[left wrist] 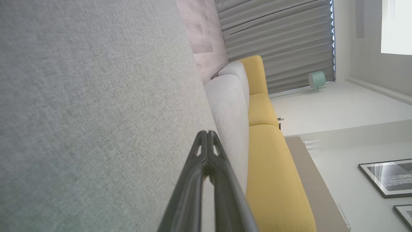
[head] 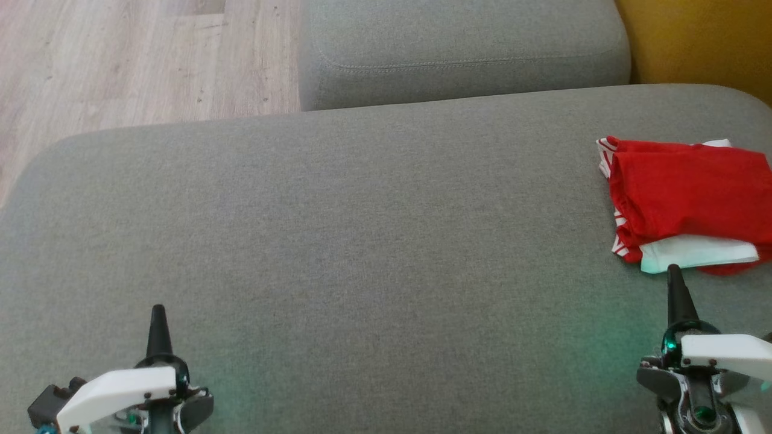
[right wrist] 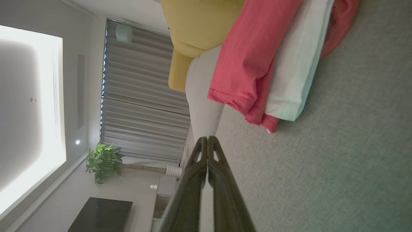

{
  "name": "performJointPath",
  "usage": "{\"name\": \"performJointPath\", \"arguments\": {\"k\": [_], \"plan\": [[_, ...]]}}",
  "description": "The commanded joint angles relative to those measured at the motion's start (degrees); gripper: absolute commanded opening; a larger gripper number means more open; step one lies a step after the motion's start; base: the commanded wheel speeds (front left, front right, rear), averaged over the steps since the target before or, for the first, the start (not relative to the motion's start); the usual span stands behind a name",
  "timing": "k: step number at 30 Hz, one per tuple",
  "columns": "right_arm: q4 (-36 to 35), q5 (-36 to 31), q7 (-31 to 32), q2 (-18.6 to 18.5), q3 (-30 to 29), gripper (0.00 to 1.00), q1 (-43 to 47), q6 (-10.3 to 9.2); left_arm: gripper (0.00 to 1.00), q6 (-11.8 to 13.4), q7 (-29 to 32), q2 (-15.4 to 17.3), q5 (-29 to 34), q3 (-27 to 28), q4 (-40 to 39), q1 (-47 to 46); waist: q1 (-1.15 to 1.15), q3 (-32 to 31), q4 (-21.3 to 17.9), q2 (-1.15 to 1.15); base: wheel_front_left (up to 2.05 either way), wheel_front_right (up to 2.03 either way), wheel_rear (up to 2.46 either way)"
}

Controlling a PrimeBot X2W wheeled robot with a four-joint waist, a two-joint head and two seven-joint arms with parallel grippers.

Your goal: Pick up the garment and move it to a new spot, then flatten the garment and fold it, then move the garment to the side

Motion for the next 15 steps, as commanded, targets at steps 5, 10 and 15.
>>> {"name": "performJointPath", "arguments": {"k": [5, 10, 15], "plan": [[-2.26, 5.02, 1.24, -0.45, 0.47, 0.0, -3.5, 0.39, 0.0, -0.95, 1.38, 0.37, -4.18, 2.58, -2.2, -3.35, 0.0, 0.03, 0.13, 0.0, 0.0, 0.0, 0.0], [-2.31, 8.27, 2.07, -0.46, 0.23, 0.0, -3.74, 0.41, 0.0, -1.29, 2.22, 0.39, -6.97, 3.12, -2.35, -3.56, 0.0, 0.06, 0.23, 0.0, 0.0, 0.0, 0.0], [-2.36, 11.55, 2.9, -0.47, -0.02, 0.0, -3.97, 0.42, 0.0, -1.63, 3.06, 0.41, -9.76, 3.66, -2.5, -3.77, 0.0, 0.09, 0.34, 0.0, 0.0, 0.0, 0.0]]}}
